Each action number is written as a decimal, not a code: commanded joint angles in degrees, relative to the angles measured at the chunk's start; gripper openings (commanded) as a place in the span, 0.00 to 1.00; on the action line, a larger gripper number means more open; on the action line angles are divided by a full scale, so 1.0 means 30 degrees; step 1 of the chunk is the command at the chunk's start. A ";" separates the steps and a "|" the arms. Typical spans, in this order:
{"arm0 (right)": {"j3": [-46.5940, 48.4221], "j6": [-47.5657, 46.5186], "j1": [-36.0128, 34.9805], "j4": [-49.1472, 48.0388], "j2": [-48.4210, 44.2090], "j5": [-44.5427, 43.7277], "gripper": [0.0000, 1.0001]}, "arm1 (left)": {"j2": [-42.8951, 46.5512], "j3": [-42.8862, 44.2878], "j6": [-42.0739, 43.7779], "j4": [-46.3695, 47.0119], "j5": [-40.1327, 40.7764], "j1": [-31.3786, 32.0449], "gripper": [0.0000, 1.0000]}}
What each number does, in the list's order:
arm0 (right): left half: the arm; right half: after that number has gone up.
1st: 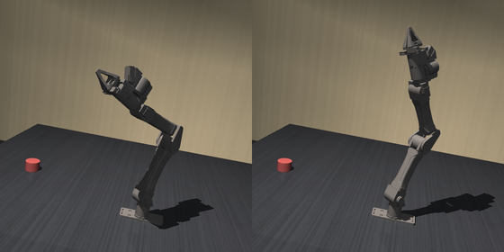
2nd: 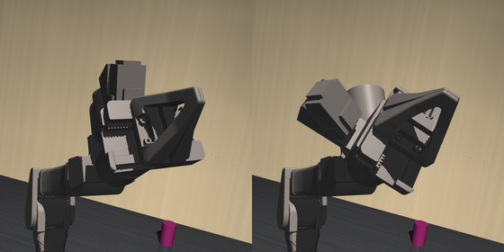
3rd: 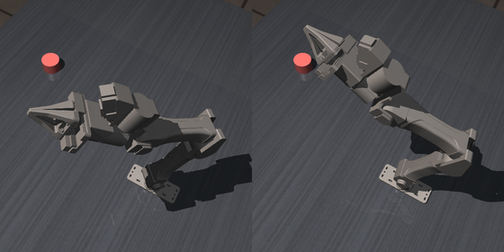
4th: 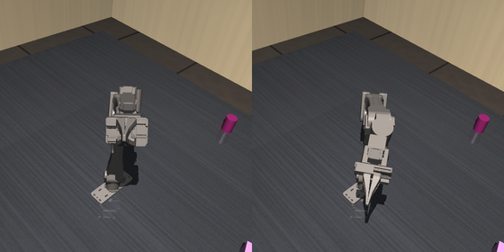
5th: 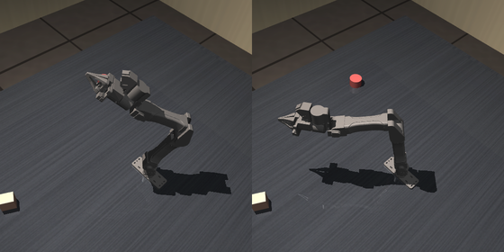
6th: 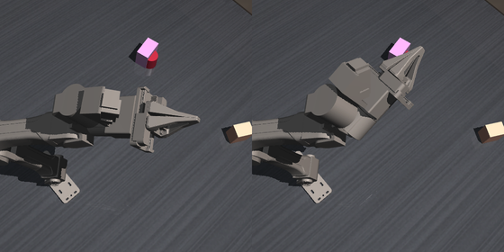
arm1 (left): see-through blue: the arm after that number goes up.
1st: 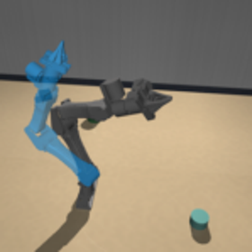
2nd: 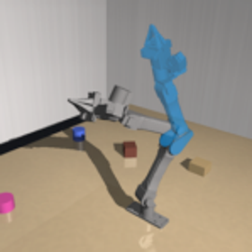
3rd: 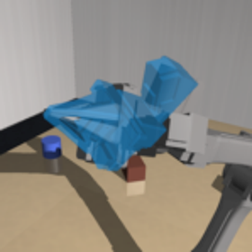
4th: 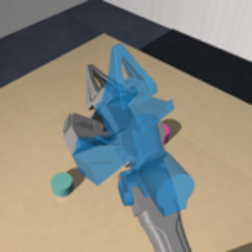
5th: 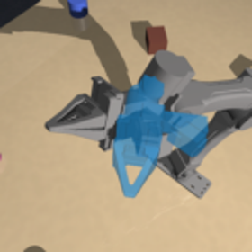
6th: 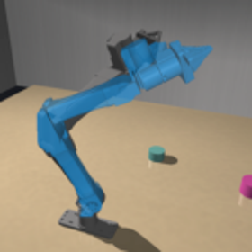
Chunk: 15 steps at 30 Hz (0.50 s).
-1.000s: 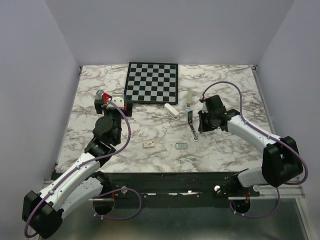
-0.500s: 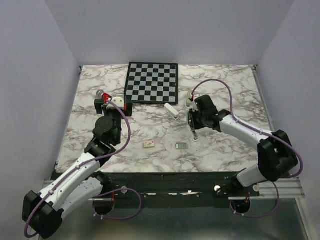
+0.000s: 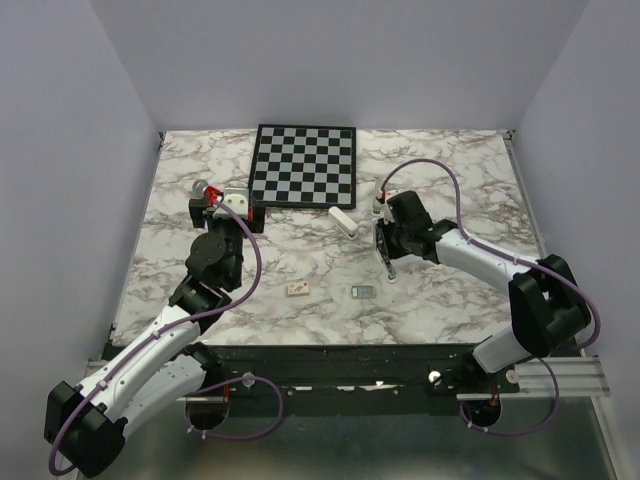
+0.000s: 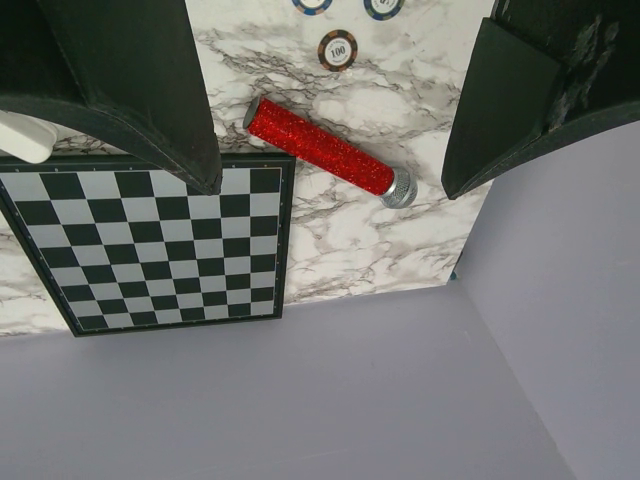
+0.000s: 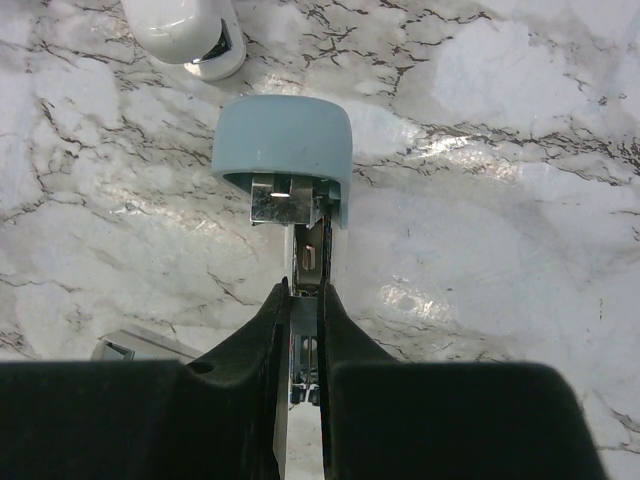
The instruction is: Load the staples into the stapler
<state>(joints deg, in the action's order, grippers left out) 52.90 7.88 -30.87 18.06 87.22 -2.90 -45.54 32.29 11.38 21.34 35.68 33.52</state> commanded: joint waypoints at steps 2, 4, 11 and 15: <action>-0.0262 -0.0078 -0.0109 -0.0075 0.0019 -0.0265 0.18 | 0.0092 -0.0247 0.0192 0.0502 0.0382 0.0107 0.99; -0.0175 0.0010 -0.0109 0.0159 0.0076 -0.0294 0.18 | 0.0092 -0.0276 0.0192 0.0503 0.0382 0.0107 0.99; 0.0294 0.0274 -0.0109 0.1039 0.0458 -0.0207 0.18 | 0.0121 -0.0276 0.0280 0.0503 0.0440 0.0107 0.99; 0.0558 0.0450 -0.0109 0.1537 0.0605 -0.0236 0.18 | 0.0150 -0.0306 0.0251 0.0532 0.0440 0.0107 0.99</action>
<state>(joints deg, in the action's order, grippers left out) 52.93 8.38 -30.87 20.03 88.14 -2.90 -45.54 32.27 11.57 21.37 35.68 33.52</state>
